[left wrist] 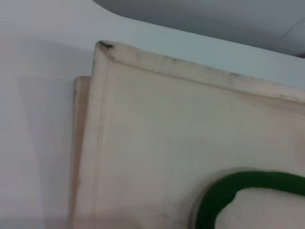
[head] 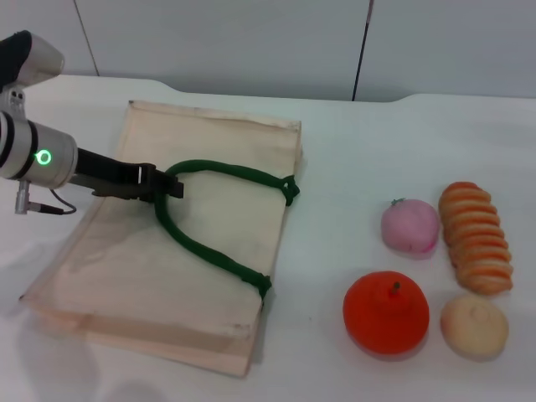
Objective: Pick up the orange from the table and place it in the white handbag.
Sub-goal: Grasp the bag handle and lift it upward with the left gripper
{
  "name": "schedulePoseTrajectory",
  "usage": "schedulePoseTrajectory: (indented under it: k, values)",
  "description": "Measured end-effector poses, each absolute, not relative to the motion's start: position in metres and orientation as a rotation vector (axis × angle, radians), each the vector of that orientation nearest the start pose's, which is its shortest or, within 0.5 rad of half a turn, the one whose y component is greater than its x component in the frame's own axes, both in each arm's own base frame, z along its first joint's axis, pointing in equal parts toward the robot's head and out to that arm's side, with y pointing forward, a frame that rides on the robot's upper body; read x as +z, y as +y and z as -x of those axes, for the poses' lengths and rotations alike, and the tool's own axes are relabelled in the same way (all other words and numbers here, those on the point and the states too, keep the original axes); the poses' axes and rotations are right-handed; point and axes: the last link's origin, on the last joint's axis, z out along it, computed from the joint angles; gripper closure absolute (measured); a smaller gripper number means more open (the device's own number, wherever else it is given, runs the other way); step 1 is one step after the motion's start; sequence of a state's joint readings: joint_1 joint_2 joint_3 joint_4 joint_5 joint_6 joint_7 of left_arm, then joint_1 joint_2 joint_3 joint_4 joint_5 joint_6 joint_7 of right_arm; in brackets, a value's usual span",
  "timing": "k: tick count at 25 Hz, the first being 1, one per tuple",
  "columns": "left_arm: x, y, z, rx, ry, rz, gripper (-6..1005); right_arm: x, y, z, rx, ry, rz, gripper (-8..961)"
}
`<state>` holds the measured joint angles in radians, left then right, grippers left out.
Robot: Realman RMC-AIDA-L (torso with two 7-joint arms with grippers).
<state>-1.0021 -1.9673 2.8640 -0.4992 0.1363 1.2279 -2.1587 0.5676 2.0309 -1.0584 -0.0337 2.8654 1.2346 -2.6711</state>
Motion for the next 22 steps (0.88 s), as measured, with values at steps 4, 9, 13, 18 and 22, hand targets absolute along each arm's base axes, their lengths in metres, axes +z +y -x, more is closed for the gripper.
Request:
schedulePoseTrajectory:
  k: [4,9,13,18,22]
  values:
    - [0.0301,0.4181,0.2871,-0.127,-1.635,2.138,537,0.0469,0.3715,-0.3228,0.927,0.599,1.455,74]
    - [0.0312,0.4208,0.2858,-0.126,-1.624,2.134,546,0.0469,0.3715,-0.3227,0.927,0.599,1.454,74]
    - [0.0311,0.4211,0.2862,-0.123,-1.615,2.137,571,0.0463,0.3714,-0.3223,0.929,0.599,1.456,74]
    - [0.0276,0.4228,0.2856,-0.121,-1.603,2.142,665,0.0462,0.3715,-0.3221,0.929,0.599,1.456,73]
    - [0.025,0.423,0.2843,-0.117,-1.589,2.164,740,0.0458,0.3713,-0.3222,0.929,0.6,1.458,73]
